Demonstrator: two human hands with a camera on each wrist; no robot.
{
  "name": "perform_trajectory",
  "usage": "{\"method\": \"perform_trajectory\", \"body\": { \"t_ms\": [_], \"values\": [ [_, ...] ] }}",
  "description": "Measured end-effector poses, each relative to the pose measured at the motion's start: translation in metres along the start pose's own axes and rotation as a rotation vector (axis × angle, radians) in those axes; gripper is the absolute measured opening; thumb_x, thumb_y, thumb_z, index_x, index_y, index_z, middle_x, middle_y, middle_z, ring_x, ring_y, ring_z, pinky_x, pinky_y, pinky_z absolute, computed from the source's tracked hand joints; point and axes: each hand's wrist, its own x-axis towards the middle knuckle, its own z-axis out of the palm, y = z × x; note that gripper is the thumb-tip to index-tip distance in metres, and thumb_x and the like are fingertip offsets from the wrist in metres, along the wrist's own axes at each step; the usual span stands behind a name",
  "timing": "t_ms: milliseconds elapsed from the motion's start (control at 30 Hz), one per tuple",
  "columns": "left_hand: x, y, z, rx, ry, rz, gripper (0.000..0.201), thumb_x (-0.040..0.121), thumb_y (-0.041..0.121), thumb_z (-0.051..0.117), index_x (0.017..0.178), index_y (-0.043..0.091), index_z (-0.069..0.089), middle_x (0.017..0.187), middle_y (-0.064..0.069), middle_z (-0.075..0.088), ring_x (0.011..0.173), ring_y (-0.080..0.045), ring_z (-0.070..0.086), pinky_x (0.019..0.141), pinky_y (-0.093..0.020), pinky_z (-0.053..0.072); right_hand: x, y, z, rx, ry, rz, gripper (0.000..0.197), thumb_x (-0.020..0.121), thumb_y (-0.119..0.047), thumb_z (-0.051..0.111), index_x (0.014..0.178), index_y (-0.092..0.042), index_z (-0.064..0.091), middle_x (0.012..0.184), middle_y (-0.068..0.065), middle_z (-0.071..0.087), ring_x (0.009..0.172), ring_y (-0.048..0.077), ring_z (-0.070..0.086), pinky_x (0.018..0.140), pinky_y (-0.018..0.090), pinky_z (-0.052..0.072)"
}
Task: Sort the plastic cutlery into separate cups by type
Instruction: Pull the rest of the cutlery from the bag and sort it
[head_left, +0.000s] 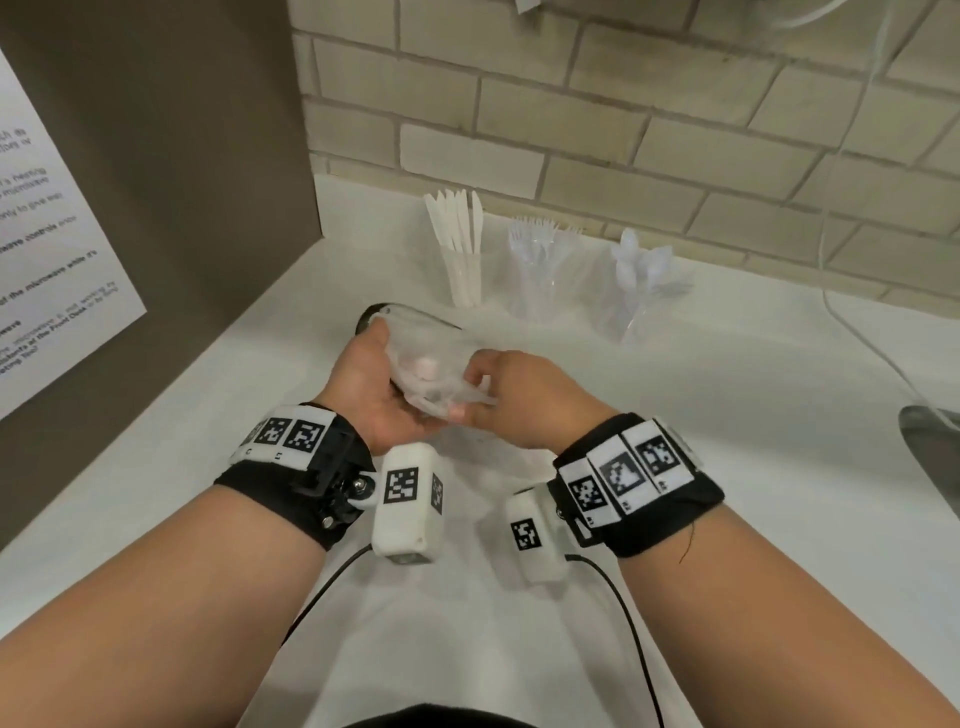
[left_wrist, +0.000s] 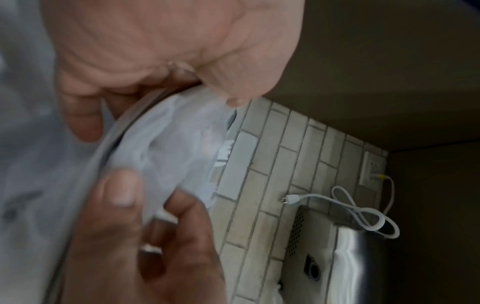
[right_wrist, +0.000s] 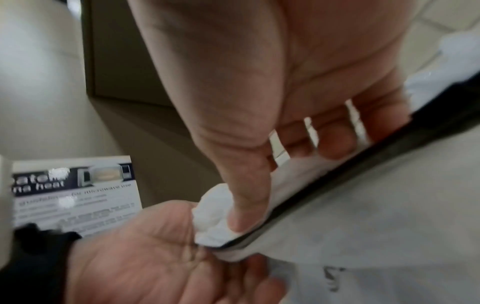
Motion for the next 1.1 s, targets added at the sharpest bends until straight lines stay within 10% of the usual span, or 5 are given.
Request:
{"method": "perform_trajectory", "body": {
  "t_ms": [233, 567, 733, 833, 1100],
  "values": [
    [-0.005, 0.009, -0.011, 1.421, 0.339, 0.961, 0.072, 0.067, 0.055, 0.076, 0.130, 0.040, 0.045, 0.135, 0.000, 0.029, 0.119, -0.013, 0.032, 0.103, -0.025, 0.031, 0.000, 0.011, 0.008, 0.025, 0.167, 0.005, 0.025, 0.088, -0.037, 0.064, 0.084, -0.013, 0.055, 0.087, 0.000, 0.051, 0.082, 0.020, 0.055, 0.069, 0.026, 0.037],
    [0.016, 0.013, 0.006, 1.761, 0.390, 0.779, 0.019, 0.092, 0.008, 0.043, 0.098, 0.008, 0.061, 0.090, -0.008, 0.055, 0.096, -0.033, 0.058, 0.074, -0.033, 0.043, 0.005, 0.024, 0.019, 0.212, 0.177, 0.122, 0.033, 0.074, -0.010, 0.072, 0.087, -0.022, 0.043, 0.095, 0.001, 0.040, 0.064, 0.009, 0.041, 0.048, 0.014, 0.027],
    [0.007, 0.012, 0.010, 1.052, -0.040, 0.564, 0.034, 0.093, 0.021, 0.056, 0.124, 0.027, 0.043, 0.104, -0.010, 0.061, 0.083, -0.020, 0.060, 0.073, -0.028, 0.049, 0.010, 0.032, 0.022, 0.309, 0.188, 0.197, 0.020, 0.087, -0.009, 0.049, 0.101, -0.019, 0.039, 0.078, -0.003, 0.046, 0.067, 0.018, 0.050, 0.053, 0.025, 0.037],
    [0.003, 0.015, 0.004, 1.378, -0.193, 0.589, 0.053, 0.075, 0.026, 0.076, 0.112, 0.039, 0.041, 0.107, -0.007, 0.058, 0.090, -0.022, 0.063, 0.078, -0.029, 0.051, 0.016, 0.040, 0.019, 0.412, 0.305, 0.276, 0.014, 0.094, -0.008, 0.038, 0.105, -0.011, 0.046, 0.073, -0.001, 0.047, 0.067, 0.021, 0.048, 0.062, 0.025, 0.036],
    [0.006, 0.027, -0.005, 1.749, 0.390, 0.702, 0.031, 0.087, 0.010, 0.051, 0.115, 0.010, 0.064, 0.113, -0.012, 0.059, 0.100, -0.030, 0.056, 0.081, -0.028, 0.045, 0.004, 0.040, 0.018, 0.264, 0.420, 0.161, 0.019, 0.085, -0.004, 0.048, 0.100, -0.016, 0.053, 0.099, 0.001, 0.049, 0.082, 0.017, 0.046, 0.063, 0.015, 0.037]
  ]
}}
